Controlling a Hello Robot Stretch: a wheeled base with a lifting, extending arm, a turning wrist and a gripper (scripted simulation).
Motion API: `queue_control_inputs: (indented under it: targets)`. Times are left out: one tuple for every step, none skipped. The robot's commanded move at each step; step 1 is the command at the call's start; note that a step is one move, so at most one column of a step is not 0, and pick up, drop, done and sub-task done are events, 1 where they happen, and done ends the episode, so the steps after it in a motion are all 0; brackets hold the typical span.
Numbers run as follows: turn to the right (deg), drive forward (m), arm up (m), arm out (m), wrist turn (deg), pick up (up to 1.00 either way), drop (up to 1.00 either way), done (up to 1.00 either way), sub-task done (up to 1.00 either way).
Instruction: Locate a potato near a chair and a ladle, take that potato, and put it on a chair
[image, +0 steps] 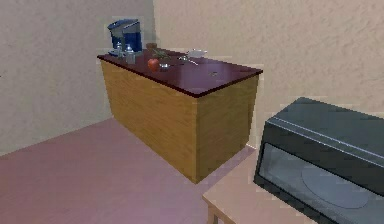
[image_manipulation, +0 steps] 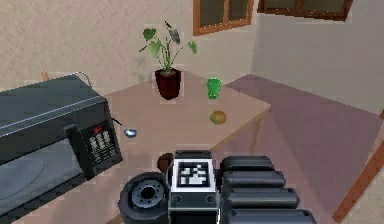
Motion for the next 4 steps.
queue_control_inputs:
  targets:
    - [0.0, 0.0, 0.0, 0.24, 0.0, 0.0, 0.0, 0.0, 0.0]
    - [0.0, 0.0, 0.0, 0.0, 45.0, 0.0, 0.0, 0.0, 0.0]
    - [0.0, 0.0, 0.0, 0.0, 45.0, 0.0, 0.0, 0.0, 0.0]
    - [0.0, 0.0, 0.0, 0.0, 27.0, 0.0, 0.0, 0.0, 0.0]
